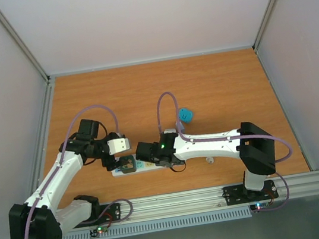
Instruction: Insert the plug
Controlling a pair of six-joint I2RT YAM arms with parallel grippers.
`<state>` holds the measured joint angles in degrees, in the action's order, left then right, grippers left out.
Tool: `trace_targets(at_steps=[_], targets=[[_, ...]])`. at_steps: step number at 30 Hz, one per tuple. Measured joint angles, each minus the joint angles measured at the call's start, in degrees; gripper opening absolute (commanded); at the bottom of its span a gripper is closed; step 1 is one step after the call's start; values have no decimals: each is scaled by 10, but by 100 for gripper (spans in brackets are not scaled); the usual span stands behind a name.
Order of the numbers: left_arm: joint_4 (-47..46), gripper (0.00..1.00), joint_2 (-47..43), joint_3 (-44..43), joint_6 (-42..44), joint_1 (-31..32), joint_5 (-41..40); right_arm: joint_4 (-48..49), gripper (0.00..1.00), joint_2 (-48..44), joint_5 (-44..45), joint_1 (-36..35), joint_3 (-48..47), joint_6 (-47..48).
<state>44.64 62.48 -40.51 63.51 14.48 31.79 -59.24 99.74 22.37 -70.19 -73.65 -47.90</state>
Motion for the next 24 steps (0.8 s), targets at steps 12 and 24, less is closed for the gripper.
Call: trace_targets(at_steps=[12,24], targets=[[2,89,0,0,0,0,-1,-3,1,-12,2,0,-8,1],[6,89,-4,0,0,0,-1,22,1,-13,-1,0,13,2]])
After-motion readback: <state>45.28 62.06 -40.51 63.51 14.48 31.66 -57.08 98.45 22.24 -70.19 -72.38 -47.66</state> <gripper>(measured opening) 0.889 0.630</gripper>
